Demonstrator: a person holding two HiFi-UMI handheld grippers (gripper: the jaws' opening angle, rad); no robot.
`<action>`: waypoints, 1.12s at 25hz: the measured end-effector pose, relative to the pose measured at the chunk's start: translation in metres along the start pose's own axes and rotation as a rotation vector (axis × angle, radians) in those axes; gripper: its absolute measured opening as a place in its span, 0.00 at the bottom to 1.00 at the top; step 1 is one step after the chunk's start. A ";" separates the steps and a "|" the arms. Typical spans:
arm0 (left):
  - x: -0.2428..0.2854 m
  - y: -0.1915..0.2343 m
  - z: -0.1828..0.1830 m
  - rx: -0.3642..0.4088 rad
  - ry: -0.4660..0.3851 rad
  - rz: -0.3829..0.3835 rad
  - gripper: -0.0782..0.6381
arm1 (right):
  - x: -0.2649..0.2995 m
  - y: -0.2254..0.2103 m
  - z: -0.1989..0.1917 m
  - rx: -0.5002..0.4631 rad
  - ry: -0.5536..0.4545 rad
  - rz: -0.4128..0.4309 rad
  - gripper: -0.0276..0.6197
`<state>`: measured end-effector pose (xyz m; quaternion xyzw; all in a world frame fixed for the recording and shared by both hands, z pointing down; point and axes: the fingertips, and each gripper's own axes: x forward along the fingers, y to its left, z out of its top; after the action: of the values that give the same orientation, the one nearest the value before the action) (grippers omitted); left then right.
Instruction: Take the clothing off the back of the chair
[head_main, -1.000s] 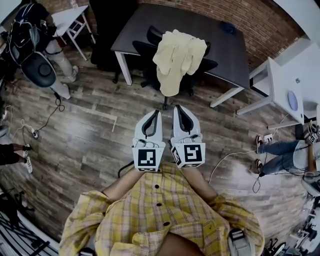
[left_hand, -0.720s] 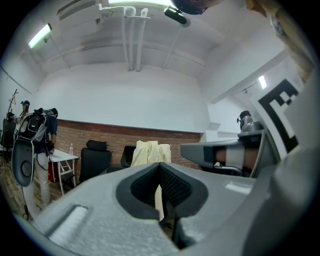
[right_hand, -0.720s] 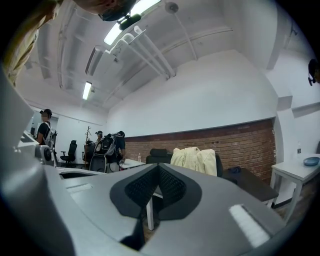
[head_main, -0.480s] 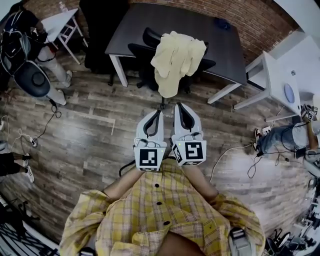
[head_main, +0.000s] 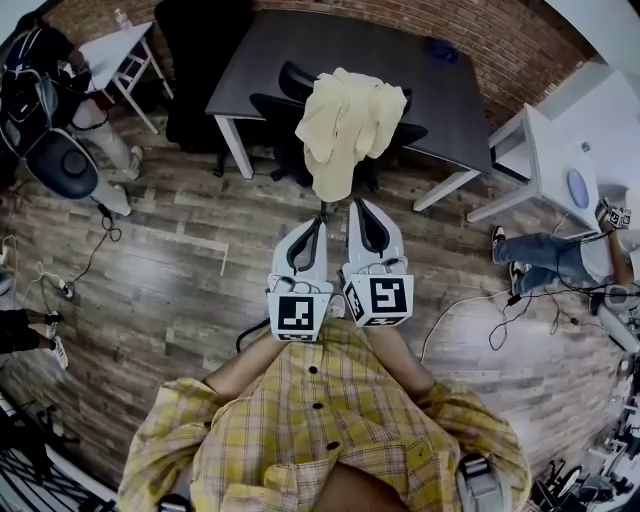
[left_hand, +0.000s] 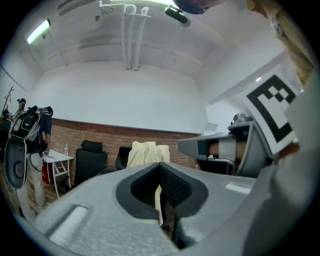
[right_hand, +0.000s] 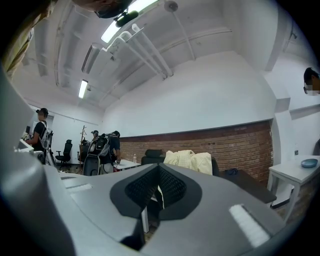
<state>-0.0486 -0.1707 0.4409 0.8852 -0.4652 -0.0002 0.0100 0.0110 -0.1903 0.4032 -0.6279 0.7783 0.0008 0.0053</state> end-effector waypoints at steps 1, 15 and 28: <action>0.001 -0.001 0.000 0.003 0.001 0.002 0.11 | 0.003 -0.003 0.001 0.001 0.001 0.003 0.05; 0.017 -0.004 -0.003 0.008 0.007 0.054 0.11 | 0.044 -0.035 0.030 -0.028 0.013 0.037 0.04; 0.025 -0.003 -0.004 0.018 0.008 0.092 0.11 | 0.090 -0.058 0.047 -0.011 0.013 0.033 0.17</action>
<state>-0.0315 -0.1893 0.4453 0.8628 -0.5055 0.0080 0.0038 0.0487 -0.2902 0.3555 -0.6149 0.7886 0.0012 -0.0032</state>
